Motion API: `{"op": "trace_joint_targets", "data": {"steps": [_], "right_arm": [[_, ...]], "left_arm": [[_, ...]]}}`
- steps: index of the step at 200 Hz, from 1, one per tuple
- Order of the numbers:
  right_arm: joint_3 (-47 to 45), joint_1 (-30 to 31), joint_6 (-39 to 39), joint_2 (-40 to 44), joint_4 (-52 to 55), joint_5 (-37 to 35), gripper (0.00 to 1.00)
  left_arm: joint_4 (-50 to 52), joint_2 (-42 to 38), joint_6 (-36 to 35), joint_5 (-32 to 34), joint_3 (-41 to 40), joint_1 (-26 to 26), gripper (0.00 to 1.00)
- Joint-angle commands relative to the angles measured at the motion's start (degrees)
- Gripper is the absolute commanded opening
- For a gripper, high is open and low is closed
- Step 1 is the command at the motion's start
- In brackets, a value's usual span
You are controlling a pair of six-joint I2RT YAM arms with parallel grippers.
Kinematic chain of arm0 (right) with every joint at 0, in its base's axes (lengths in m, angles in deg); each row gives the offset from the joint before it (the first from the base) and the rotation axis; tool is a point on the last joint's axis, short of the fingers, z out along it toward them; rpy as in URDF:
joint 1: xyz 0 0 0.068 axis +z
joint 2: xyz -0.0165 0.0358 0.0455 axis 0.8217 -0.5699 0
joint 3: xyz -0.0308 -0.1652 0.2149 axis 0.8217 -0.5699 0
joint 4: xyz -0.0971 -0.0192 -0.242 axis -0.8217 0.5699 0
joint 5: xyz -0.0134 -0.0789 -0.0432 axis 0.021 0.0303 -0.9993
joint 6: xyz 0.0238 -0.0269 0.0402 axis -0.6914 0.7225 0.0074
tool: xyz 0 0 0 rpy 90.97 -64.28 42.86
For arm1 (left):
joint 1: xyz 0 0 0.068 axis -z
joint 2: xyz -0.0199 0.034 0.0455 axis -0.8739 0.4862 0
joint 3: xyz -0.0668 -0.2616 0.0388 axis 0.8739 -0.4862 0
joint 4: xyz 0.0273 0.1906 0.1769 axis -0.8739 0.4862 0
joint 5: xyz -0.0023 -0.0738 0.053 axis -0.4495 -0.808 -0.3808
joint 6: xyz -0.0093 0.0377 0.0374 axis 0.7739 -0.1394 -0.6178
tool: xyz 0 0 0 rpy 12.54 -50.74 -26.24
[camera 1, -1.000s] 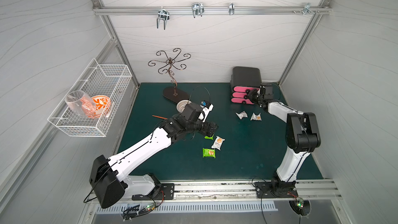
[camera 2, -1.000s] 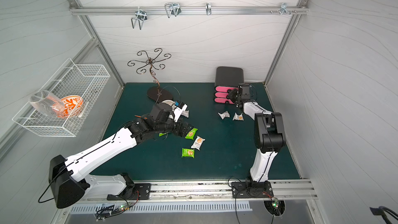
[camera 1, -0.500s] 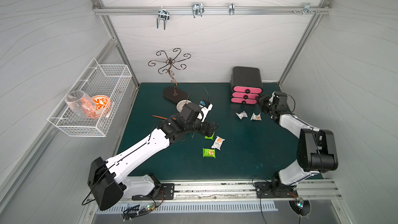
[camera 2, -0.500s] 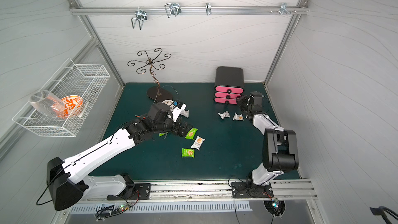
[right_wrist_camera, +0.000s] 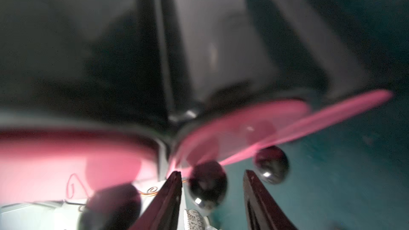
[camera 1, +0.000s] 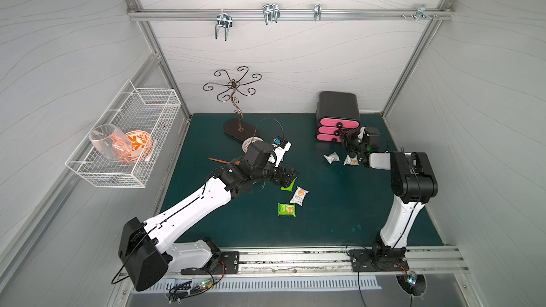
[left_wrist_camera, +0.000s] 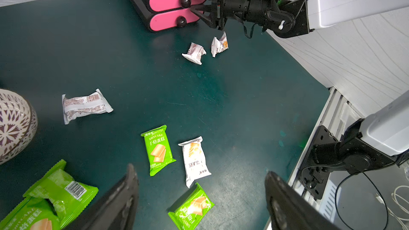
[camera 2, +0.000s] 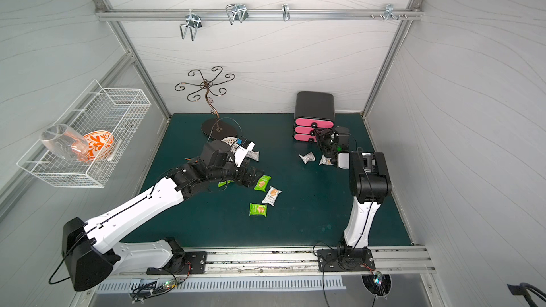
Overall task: Place the cookies into the drawer by color
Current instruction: Open the drawer in the storage box.
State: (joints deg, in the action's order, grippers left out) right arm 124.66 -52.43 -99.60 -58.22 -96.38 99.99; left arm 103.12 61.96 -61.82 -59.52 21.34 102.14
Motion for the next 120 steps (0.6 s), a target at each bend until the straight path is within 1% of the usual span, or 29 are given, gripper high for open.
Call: {"op": "trace_joint_targets", "data": {"steps": [1, 25, 44, 55, 68, 81, 94, 120], "right_arm": [[1.4, 1.3, -1.5, -1.8, -3.0, 0.1, 0.49], [1.1, 1.6, -2.1, -2.4, -2.9, -0.7, 0.49], [0.8, 1.7, -2.0, -2.9, -2.5, -1.2, 0.47], [0.5, 1.7, -2.0, -3.1, -2.5, -1.8, 0.44], [0.3, 1.6, -2.1, -3.3, -2.8, -2.1, 0.34], [-0.4, 1.7, -1.8, -2.7, -2.9, -2.5, 0.28], [-1.1, 1.7, -0.9, -1.7, -2.3, -2.5, 0.25], [-4.3, 1.8, 0.6, 1.7, -1.0, -1.6, 0.24]], "left_arm": [[-2.3, -1.1, -0.9, -0.9, 0.4, -0.7, 0.9], [-2.4, -0.9, -0.9, -1.0, 0.5, -1.0, 0.9], [-2.4, -0.6, -0.9, -1.4, 0.6, -1.3, 0.9], [-2.3, -0.5, -0.9, -1.6, 0.8, -1.5, 0.9], [-2.2, -0.4, -1.0, -1.7, 0.9, -1.7, 0.9], [-1.9, -0.3, -1.0, -1.8, 1.0, -1.9, 0.9], [-2.0, -0.3, -0.9, -1.9, 1.0, -1.9, 0.9], [-2.0, -0.2, -0.6, -2.1, 1.1, -1.9, 0.9]]}}
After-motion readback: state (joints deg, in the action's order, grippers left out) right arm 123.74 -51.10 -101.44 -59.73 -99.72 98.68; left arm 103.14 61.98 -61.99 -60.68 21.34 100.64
